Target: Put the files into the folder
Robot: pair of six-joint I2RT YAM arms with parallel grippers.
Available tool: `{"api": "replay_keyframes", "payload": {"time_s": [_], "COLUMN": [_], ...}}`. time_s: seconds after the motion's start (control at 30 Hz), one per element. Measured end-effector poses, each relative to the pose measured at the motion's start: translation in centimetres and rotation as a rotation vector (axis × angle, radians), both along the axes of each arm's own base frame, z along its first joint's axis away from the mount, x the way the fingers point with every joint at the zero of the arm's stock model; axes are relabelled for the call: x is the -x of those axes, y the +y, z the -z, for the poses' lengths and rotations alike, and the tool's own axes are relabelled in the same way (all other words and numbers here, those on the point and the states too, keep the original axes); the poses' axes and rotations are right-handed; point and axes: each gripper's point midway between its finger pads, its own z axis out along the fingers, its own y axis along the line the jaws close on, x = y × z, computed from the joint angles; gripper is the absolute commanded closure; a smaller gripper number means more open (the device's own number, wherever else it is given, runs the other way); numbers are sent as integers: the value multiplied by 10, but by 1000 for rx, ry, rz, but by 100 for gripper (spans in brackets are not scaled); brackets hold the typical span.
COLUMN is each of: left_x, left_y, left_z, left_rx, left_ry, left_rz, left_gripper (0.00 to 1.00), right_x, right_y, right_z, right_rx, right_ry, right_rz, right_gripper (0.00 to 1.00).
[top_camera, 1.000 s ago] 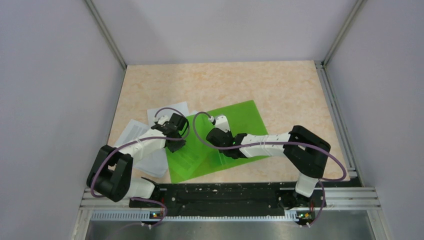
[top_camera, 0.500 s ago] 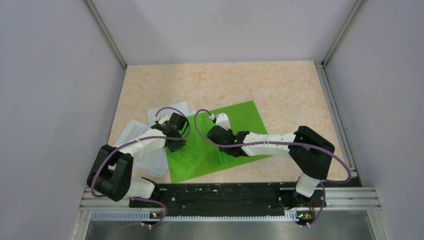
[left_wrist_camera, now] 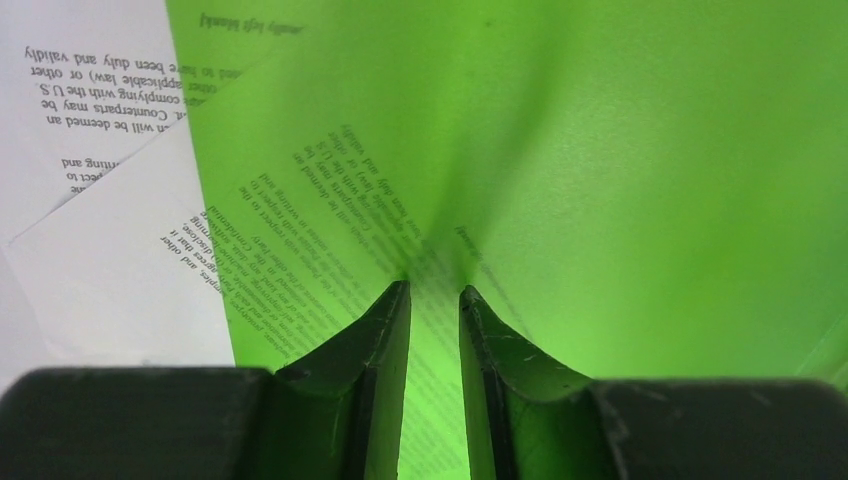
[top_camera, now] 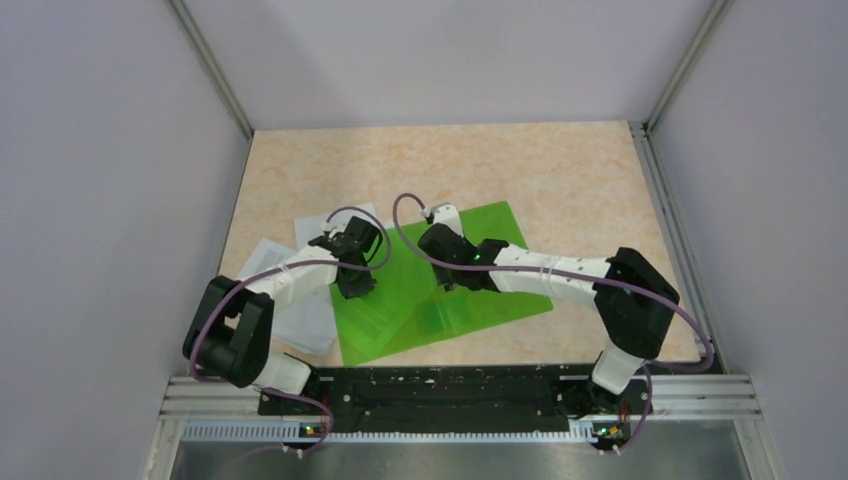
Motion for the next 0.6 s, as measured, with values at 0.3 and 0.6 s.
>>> {"api": "replay_keyframes", "payload": {"time_s": [0.3, 0.6], "left_x": [-19, -37], "left_y": [-15, -23], "left_z": [-25, -50], "left_rx": [28, 44], "left_ry": [-40, -91], "left_rz": [61, 82], "left_gripper": [67, 64], "right_x": [-14, 22], "right_y": [-26, -51], "right_z": [-55, -37], "right_rx": [-133, -191], "right_ry": [-23, 51], "right_rz": [29, 14], "right_gripper": [55, 75]}}
